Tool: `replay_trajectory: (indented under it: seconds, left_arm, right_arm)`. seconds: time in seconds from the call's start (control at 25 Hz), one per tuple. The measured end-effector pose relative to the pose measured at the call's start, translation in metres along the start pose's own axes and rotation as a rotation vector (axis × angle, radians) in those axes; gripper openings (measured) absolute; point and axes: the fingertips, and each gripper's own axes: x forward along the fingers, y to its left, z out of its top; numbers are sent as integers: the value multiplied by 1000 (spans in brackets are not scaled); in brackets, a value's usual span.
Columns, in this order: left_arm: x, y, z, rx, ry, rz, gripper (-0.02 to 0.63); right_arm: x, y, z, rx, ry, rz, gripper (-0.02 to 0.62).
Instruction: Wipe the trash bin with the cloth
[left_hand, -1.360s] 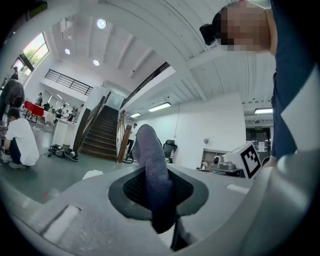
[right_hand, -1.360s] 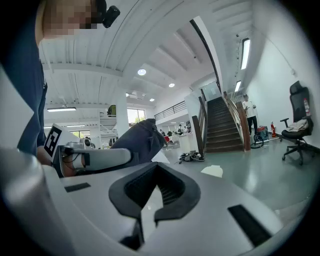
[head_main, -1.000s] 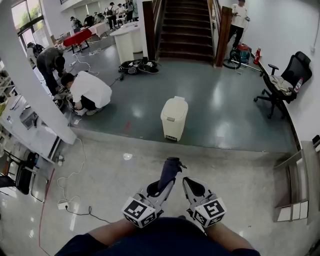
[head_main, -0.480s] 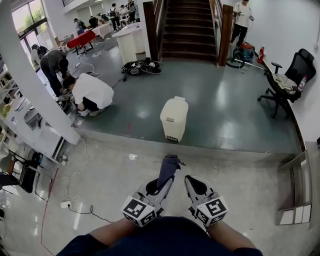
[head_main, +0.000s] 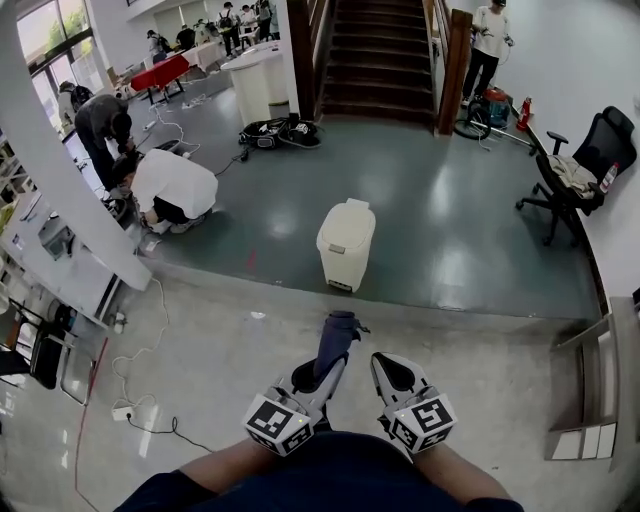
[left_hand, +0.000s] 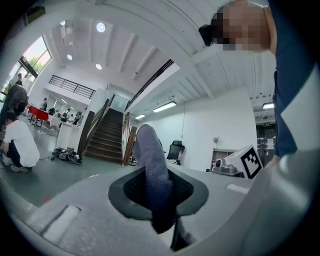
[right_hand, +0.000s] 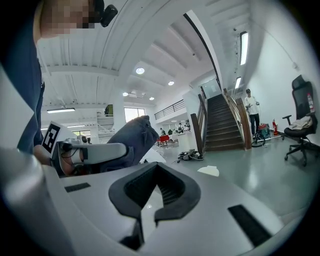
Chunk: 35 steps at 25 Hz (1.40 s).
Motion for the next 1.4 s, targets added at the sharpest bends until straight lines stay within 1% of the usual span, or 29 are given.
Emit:
replay_trajectory:
  seconds: [0.12, 0.24, 0.4, 0.56, 0.72, 0.84, 0.96, 1.16, 1.4]
  left_arm:
    - [23, 40, 5, -5, -11, -23, 52]
    - [55, 92, 11, -7, -19, -43, 52]
    - [102, 165, 31, -5, -32, -74, 52]
    - [136, 230, 44, -19, -15, -106, 52]
    - [165, 278, 44, -27, 8, -124, 52]
    - [180, 295, 40, -54, 23, -116, 52]
    - [200, 306, 36, -60, 38, -102, 52]
    - [231, 320, 31, -74, 64, -41, 52]
    - [264, 326, 23, -46, 100, 1, 52]
  right_arm:
    - [40, -17, 7, -19, 7, -21, 5]
    - [90, -43, 17, -25, 9, -56, 5]
    - [160, -76, 34, -21, 15, -103, 5]
    - [221, -97, 49, -21, 36, -138, 5]
    - [266, -119, 58, -7, 38, -175, 5]
    - [283, -131, 59, 10, 48, -183, 5]
    - [293, -147, 60, 13, 61, -166, 5]
    - [306, -175, 61, 35, 75, -132, 5]
    - [317, -214, 70, 47, 59, -91, 5]
